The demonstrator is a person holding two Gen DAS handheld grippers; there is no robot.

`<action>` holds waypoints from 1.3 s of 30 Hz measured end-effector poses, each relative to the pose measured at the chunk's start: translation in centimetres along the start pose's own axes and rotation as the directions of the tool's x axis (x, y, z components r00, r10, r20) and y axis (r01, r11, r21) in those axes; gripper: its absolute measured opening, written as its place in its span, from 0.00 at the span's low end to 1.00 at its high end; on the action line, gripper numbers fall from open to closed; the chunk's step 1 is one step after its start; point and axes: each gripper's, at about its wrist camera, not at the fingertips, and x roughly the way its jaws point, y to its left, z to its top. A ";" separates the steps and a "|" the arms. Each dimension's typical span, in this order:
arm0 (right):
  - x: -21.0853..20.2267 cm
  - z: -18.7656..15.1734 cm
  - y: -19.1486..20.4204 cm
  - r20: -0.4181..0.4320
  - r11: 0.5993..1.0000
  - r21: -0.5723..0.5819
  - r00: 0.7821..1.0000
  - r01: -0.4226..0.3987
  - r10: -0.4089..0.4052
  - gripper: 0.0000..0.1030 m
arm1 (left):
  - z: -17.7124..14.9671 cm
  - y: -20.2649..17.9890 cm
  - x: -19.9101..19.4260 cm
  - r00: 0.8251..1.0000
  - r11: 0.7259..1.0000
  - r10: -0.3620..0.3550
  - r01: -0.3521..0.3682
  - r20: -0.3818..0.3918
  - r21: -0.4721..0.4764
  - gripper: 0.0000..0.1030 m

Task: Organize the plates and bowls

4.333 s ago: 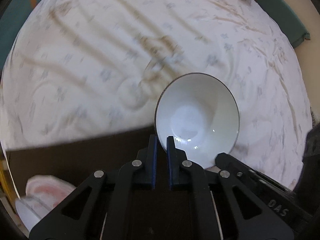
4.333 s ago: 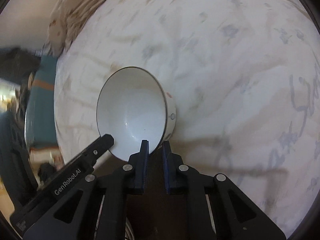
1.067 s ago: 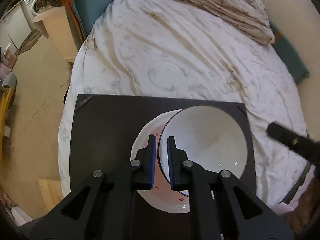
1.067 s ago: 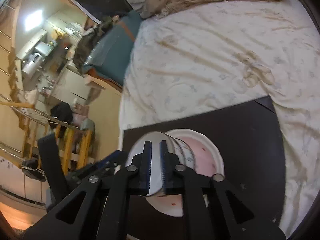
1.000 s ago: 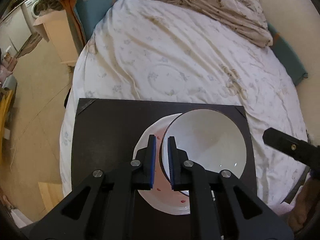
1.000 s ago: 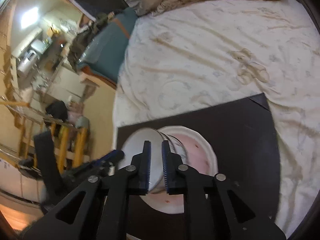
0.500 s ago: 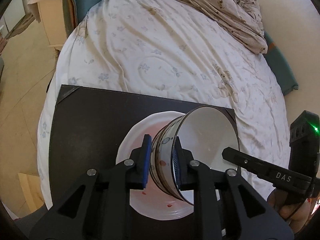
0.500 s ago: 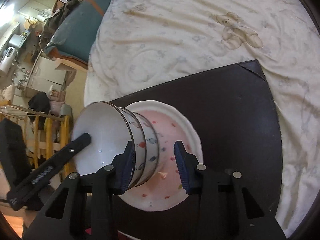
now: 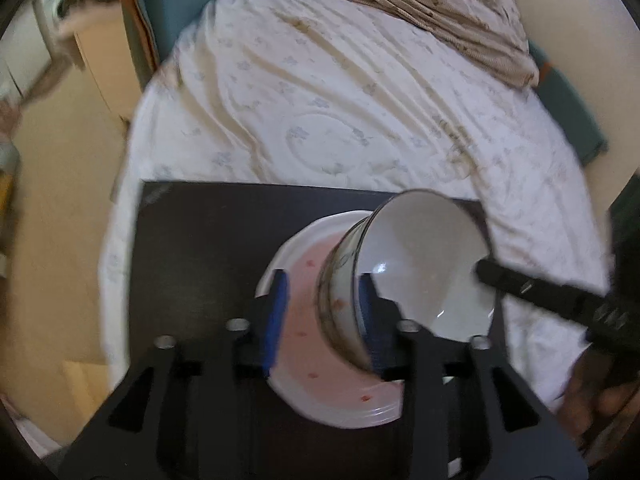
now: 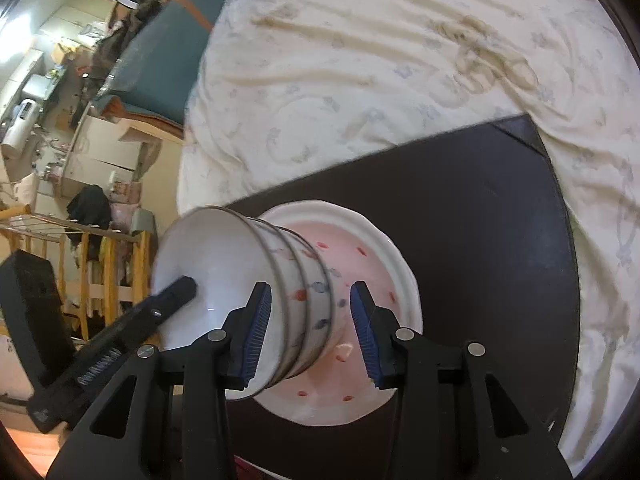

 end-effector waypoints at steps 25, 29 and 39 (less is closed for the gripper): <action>-11.2 -12.9 6.2 0.423 0.917 -0.282 0.894 0.282 -0.145 1.00 | -11.3 2.0 -10.9 0.951 0.995 0.093 -0.099 0.296 0.006 1.00; -10.9 -15.1 5.9 0.452 0.903 -0.284 0.876 0.322 -0.170 1.00 | -12.6 1.4 -10.4 0.945 0.992 0.103 -0.119 0.312 0.032 1.00; -6.8 -17.4 3.3 0.420 0.923 -0.280 0.898 0.265 -0.131 1.00 | -13.2 1.4 -6.9 0.954 0.986 0.157 -0.166 0.256 0.011 1.00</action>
